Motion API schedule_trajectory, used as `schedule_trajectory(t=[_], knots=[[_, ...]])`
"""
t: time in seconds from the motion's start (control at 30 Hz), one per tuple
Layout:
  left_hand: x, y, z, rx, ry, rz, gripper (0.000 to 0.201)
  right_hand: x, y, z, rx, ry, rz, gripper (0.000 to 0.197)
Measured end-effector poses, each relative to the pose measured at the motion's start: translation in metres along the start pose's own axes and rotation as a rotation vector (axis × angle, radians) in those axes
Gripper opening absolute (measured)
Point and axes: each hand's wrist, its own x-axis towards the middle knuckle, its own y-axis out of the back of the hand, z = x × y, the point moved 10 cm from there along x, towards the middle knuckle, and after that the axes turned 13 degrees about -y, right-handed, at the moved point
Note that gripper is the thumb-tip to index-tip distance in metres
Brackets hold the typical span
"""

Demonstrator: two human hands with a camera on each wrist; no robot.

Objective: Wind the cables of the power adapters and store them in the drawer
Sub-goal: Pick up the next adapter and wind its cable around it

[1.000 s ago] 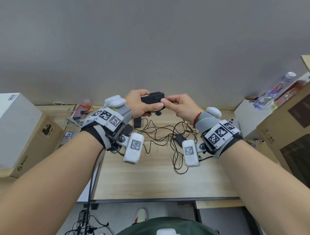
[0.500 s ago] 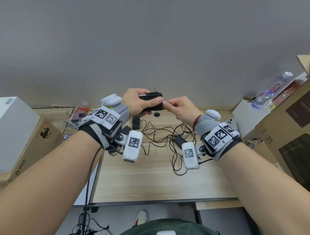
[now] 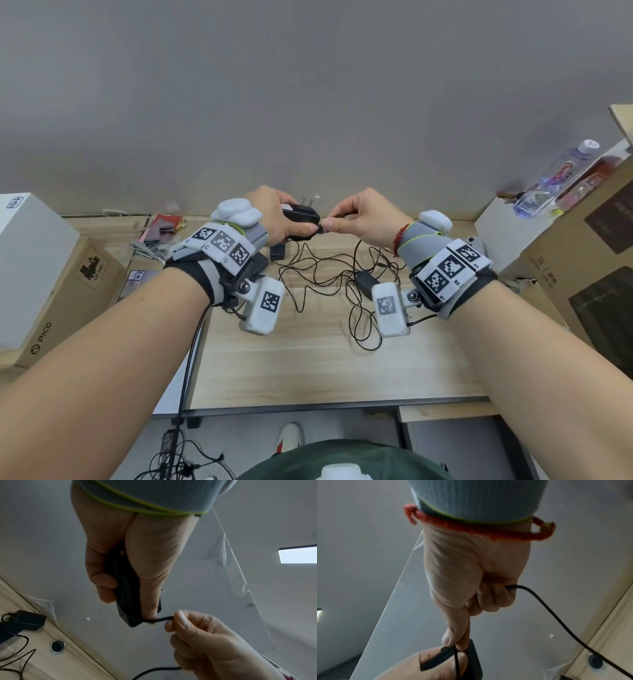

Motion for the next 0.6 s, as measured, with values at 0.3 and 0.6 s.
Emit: schedule_trajectory(t=[0.3, 0.6], knots=[[-0.008, -0.023, 0.018, 0.080, -0.097, -0.167, 0.044, 0.009, 0.021, -0.018, 0.020, 0.072, 0.057, 0.020], [-0.012, -0.024, 0.037, -0.177, -0.184, -0.144, 0.036, 0.017, 0.025, 0.000, 0.177, 0.065, 0.104, 0.019]])
